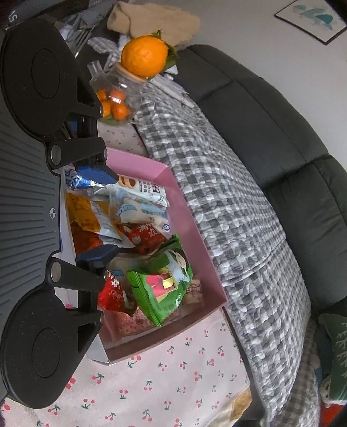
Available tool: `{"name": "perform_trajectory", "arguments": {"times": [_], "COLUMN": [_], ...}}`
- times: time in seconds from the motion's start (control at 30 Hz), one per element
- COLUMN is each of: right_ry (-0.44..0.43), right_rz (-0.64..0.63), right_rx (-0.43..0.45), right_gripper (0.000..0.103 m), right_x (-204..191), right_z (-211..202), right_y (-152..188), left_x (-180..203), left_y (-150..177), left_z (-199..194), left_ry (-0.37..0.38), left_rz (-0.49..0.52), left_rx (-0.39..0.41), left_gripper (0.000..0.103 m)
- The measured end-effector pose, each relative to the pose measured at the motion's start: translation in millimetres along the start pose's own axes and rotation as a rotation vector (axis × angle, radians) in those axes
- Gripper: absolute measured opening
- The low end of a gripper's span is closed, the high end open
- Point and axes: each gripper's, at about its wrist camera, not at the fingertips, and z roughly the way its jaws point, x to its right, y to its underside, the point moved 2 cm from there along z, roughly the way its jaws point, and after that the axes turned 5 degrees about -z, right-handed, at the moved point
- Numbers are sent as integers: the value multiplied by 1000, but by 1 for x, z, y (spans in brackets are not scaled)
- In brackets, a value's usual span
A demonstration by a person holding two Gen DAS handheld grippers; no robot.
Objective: Organize snacks
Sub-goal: 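Carry both packs into the pink box and open both tools, then withdraw both tools from the box toward the remaining snacks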
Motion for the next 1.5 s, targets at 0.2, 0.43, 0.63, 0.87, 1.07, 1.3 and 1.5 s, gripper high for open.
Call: {"name": "perform_trajectory", "arguments": {"times": [0.2, 0.43, 0.63, 0.87, 1.07, 1.3, 1.5], "right_ry": [0, -7, 27, 58, 94, 131, 150], "right_rz": [-41, -111, -203, -323, -403, -465, -546], "right_rx": [-1, -4, -38, -97, -111, -152, -192], "right_gripper": [56, 68, 81, 82, 91, 91, 91], "right_x": [-6, -16, -18, -17, -11, -3, -3], "right_z": [-9, -32, -51, -71, -84, -86, -80], "right_y": [0, 5, 17, 39, 55, 72, 93], "left_x": [1, 3, 0, -5, -13, -29, -51], "left_y": [4, 10, 14, 23, 38, 63, 77], "left_z": [-7, -26, -40, -60, -75, -83, -84], "left_ry": [-6, -24, -27, -60, -80, -77, -86], "left_rz": [28, 74, 75, 109, 127, 172, 139], "left_rx": [-7, -9, -34, -38, -43, -41, -59], "left_gripper": [47, 60, 74, 92, 102, 102, 102]}}
